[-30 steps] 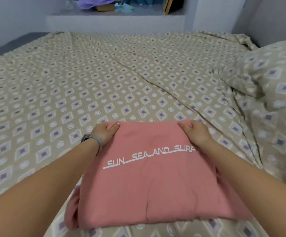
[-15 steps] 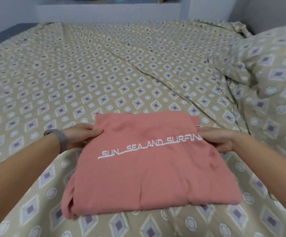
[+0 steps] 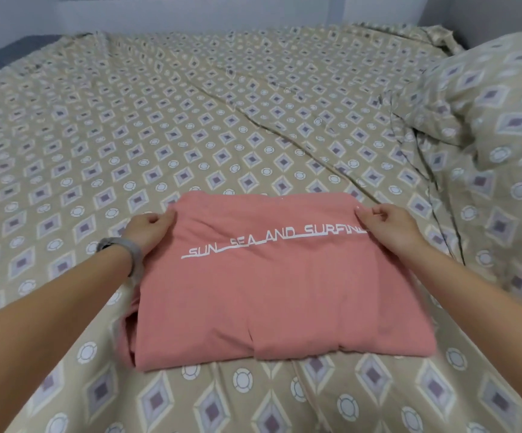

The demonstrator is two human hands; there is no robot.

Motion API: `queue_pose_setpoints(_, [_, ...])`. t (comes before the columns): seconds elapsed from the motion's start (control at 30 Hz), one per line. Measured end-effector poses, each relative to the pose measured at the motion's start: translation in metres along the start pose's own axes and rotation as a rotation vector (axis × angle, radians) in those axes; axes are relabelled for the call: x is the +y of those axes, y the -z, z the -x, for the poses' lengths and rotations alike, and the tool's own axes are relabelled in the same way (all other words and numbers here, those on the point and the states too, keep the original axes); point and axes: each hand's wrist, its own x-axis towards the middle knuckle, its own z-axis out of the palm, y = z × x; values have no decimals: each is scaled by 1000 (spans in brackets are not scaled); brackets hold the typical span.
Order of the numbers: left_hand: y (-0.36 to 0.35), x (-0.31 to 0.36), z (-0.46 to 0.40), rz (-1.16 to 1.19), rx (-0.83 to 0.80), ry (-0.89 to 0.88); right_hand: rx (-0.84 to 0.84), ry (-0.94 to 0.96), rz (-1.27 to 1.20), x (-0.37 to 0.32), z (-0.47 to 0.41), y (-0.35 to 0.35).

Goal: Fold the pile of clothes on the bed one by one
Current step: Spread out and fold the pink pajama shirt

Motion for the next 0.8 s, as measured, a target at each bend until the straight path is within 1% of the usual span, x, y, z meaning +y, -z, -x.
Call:
queue_pose_setpoints(0.07, [3,0,-1,53,-27,-27,18,-9,-78,-2,-5,1])
queue_pose_setpoints(0.1, [3,1,-2,71,2,-53,57,17,-91,-4,-6,1])
queue_pose_setpoints(0.17, [2,3,-3,99,116,-78,158,63,-106,-5,-7,1])
queue_pose_setpoints(0.2, [1,3,-4,102,179,-68,168,68,-101,-6,-5,0])
queue_pose_setpoints(0.23, [1,4,-1,93,230,-52,141,62,-89,-7,-2,-2])
queue_pose_setpoints(0.3, [2,2,18,62,265,-14,78,21,-43,-10,11,-1])
queue_pose_setpoints(0.37, [5,-9,55,25,279,-37,106,-6,-48,-4,31,5])
queue_pose_setpoints(0.43, [5,-32,98,-31,246,-63,117,-39,-7,7,64,14])
queue_pose_setpoints(0.5, [-3,-59,132,-164,179,-65,69,-79,66,22,101,19])
queue_pose_setpoints(0.53, [-8,-68,143,-196,157,-101,49,-97,64,29,120,21])
queue_pose_setpoints(0.6, [-13,-72,156,-134,160,-162,31,-129,3,36,151,23])
queue_pose_setpoints(0.73, [-10,-70,156,32,138,-156,10,-154,-136,56,179,19])
queue_pose_setpoints(0.8, [-6,-70,151,156,83,-119,18,-209,-285,61,182,16])
